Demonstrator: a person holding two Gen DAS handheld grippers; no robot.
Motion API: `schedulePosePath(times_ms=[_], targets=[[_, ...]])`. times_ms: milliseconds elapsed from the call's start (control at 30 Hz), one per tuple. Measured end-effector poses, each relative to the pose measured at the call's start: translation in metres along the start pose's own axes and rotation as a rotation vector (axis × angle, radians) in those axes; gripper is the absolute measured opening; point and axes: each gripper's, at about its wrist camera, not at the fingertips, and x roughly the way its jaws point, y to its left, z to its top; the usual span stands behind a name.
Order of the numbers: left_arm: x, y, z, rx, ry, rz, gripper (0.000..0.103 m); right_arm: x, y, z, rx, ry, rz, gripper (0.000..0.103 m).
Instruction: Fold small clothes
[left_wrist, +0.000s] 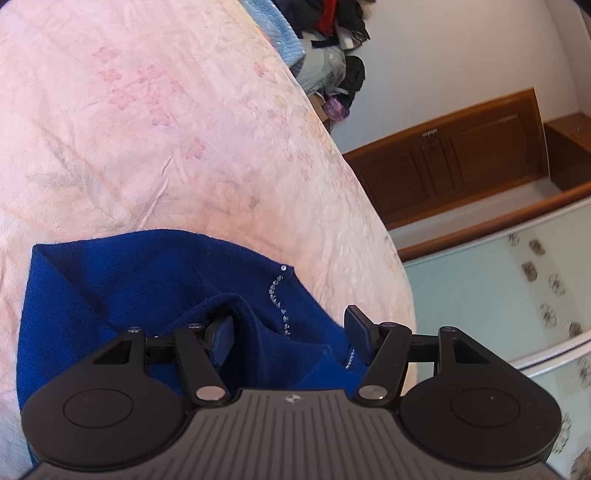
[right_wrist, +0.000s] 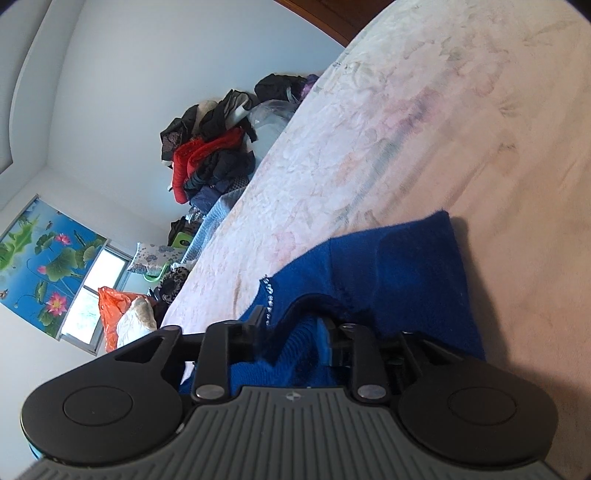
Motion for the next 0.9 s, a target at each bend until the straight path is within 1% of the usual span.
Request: schedulePosePath(times_ms=[67, 100, 333, 467, 500, 533, 567, 633, 700, 767, 833, 900], targets=[[-0.002, 0.004, 0.001, -0.029, -0.015, -0.013, 0.062, -0.003, 0.005, 0.002, -0.018, -0.023, -0.008, 0.054], [-0.003, 0.006, 0.001, -0.035, -0.022, -0.016, 0.062, -0.005, 0.007, 0.003, -0.025, -0.032, -0.008, 0.055], [-0.012, 0.006, -0.002, 0.005, -0.050, -0.002, 0.062, -0.023, 0.014, 0.005, -0.039, -0.066, 0.010, 0.058], [-0.012, 0.002, -0.004, 0.026, -0.060, 0.013, 0.062, -0.022, 0.021, -0.002, -0.061, -0.033, 0.029, 0.066], [-0.012, 0.001, -0.004, 0.027, -0.065, 0.009, 0.062, -0.020, 0.023, -0.004, -0.068, -0.019, 0.028, 0.066], [-0.013, 0.000, -0.004, 0.027, -0.070, -0.004, 0.062, -0.018, 0.025, -0.007, -0.080, -0.002, 0.024, 0.067], [-0.013, -0.001, -0.004, 0.024, -0.076, -0.021, 0.062, -0.016, 0.027, -0.009, -0.096, 0.014, 0.014, 0.069], [-0.014, -0.003, -0.001, 0.004, -0.094, -0.056, 0.062, -0.011, 0.030, -0.013, -0.133, 0.018, -0.047, 0.073], [-0.017, -0.005, 0.002, -0.029, -0.122, -0.077, 0.062, -0.012, 0.030, -0.013, -0.139, 0.005, -0.098, 0.073], [-0.021, -0.007, 0.005, -0.042, -0.145, -0.069, 0.062, -0.016, 0.028, -0.014, -0.117, -0.004, -0.066, 0.073], [-0.023, -0.010, 0.004, -0.009, -0.145, -0.048, 0.063, -0.023, 0.031, -0.015, -0.124, -0.014, -0.050, 0.073], [-0.024, -0.018, -0.001, 0.070, -0.125, -0.008, 0.065, -0.030, 0.036, -0.017, -0.152, -0.019, -0.049, 0.073]])
